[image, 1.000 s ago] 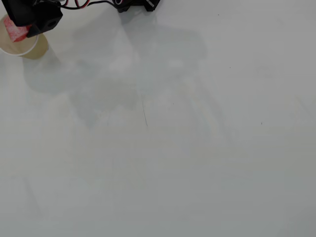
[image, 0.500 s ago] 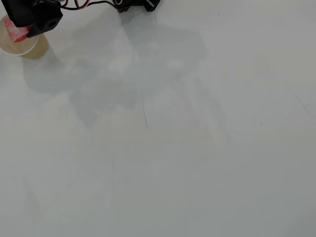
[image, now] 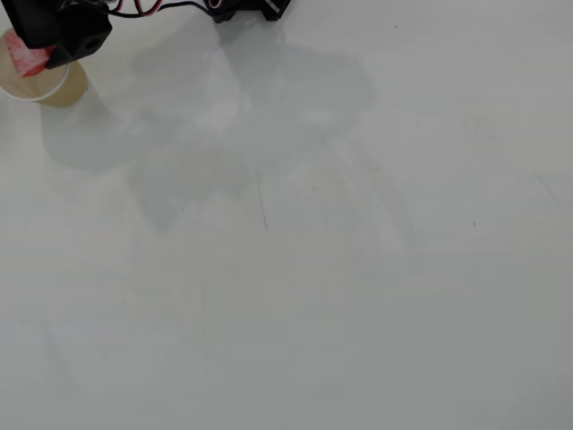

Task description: Pick up the cube and drop it in the cup.

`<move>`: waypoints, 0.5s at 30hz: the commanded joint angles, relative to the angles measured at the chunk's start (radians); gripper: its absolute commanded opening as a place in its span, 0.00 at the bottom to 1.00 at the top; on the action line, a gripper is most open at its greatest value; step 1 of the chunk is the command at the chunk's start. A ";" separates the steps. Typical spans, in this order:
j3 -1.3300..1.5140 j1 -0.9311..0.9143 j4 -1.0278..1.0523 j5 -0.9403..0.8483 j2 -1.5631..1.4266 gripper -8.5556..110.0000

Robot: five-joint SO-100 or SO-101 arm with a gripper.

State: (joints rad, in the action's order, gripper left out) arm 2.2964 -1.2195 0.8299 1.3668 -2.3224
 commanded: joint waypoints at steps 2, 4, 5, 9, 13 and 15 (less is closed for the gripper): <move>-0.120 -0.005 -0.044 0.017 -0.009 0.33; -0.117 -0.003 -0.044 0.021 -0.009 0.33; -0.117 -0.002 -0.044 0.023 -0.009 0.33; -0.117 0.002 -0.046 0.029 -0.009 0.38; -0.114 0.005 -0.048 0.034 -0.009 0.42; -0.112 0.006 -0.048 0.034 -0.009 0.42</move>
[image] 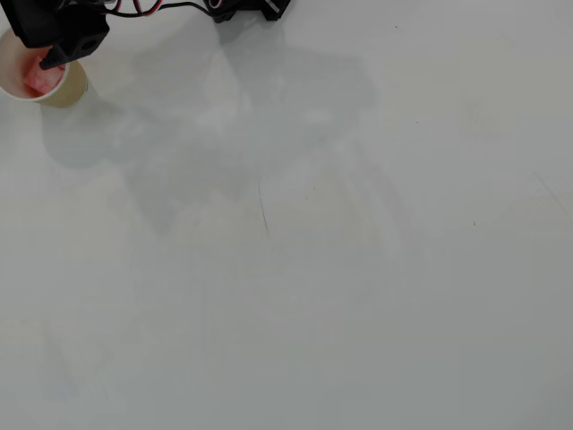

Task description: Pick up the cube and drop it in the cup.

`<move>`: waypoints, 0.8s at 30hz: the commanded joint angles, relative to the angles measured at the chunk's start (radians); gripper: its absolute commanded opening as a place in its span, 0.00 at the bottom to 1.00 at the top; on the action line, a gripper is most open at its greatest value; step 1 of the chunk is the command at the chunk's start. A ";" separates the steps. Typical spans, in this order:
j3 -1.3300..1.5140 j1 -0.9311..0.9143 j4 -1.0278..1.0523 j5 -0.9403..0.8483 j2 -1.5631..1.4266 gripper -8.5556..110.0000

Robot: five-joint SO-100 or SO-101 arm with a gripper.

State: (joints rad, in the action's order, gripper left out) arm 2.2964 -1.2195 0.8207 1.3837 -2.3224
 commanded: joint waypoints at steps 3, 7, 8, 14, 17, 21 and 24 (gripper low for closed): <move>-0.110 0.009 -0.038 0.017 -0.009 0.41; -0.110 0.011 -0.044 0.017 -0.009 0.41; -0.110 0.011 -0.046 0.017 -0.009 0.41; -0.097 0.012 -0.067 0.017 -0.012 0.41; -0.084 0.011 -0.103 0.011 -0.015 0.40; -0.069 0.012 -0.156 0.017 -0.026 0.32; -0.064 0.014 -0.170 0.017 -0.032 0.24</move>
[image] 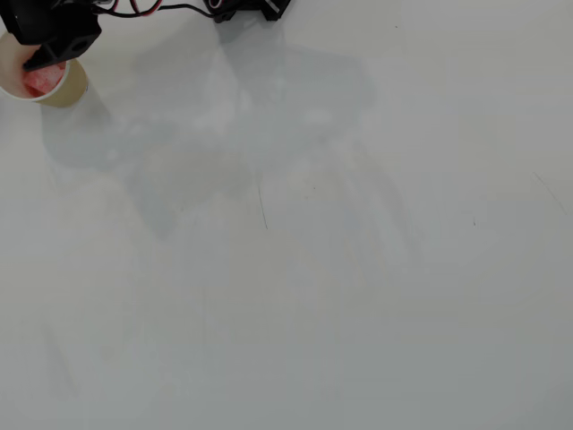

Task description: Pick up the cube and drop it in the cup.

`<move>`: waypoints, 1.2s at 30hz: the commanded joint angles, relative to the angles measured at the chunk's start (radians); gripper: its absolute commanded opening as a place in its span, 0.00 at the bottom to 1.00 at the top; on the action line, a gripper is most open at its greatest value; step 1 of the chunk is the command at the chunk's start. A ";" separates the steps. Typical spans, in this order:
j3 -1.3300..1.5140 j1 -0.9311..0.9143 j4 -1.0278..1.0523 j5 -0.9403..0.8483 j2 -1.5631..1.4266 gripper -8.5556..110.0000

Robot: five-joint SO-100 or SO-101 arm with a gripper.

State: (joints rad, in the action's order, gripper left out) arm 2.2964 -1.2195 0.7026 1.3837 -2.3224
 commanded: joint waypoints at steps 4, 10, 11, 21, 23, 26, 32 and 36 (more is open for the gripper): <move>-0.061 0.017 -0.083 0.017 -0.035 0.17; -0.038 0.046 -0.094 0.011 -0.040 0.07; -0.032 0.058 -0.094 0.012 -0.043 0.07; 0.143 0.362 -0.094 0.017 -0.176 0.07; 0.195 0.459 -0.094 0.017 -0.222 0.07; 0.255 0.611 -0.087 0.017 -0.279 0.07; 0.348 0.870 -0.044 0.017 -0.365 0.07; 0.419 0.996 0.003 0.012 -0.442 0.07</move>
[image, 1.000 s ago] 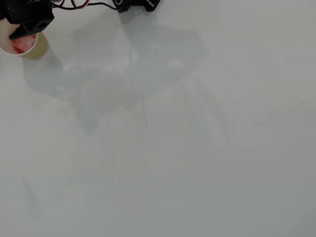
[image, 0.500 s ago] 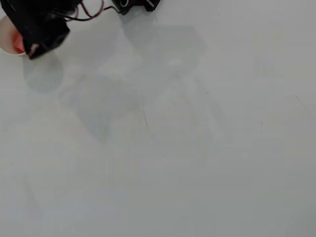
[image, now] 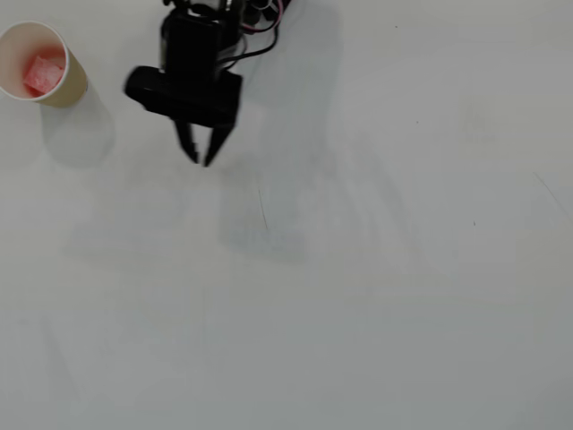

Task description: Pick up the cube and drop it in the cup.

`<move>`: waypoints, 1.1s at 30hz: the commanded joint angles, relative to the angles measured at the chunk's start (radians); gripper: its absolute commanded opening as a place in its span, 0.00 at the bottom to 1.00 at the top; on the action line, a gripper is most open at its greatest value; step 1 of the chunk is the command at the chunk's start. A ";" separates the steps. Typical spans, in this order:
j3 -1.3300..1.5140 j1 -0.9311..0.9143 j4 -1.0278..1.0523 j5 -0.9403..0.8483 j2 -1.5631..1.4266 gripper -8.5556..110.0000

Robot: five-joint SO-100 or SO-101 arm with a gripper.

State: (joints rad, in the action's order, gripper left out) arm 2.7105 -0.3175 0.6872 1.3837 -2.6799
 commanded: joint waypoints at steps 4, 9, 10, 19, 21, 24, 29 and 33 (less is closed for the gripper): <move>0.080 0.196 0.115 0.008 -0.173 0.07; 0.160 0.298 0.222 0.006 -0.256 0.07; 0.181 0.313 0.244 0.005 -0.276 0.07; 0.327 0.387 0.337 0.000 -0.385 0.07; 0.347 0.390 0.342 -0.003 -0.400 0.07; 0.370 0.397 0.342 -0.006 -0.420 0.07; 0.411 0.397 0.377 -0.006 -0.456 0.07; 0.411 0.402 0.402 -0.002 -0.456 0.07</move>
State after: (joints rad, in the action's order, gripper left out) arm 3.0879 0.0736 1.0815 1.3837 -3.1002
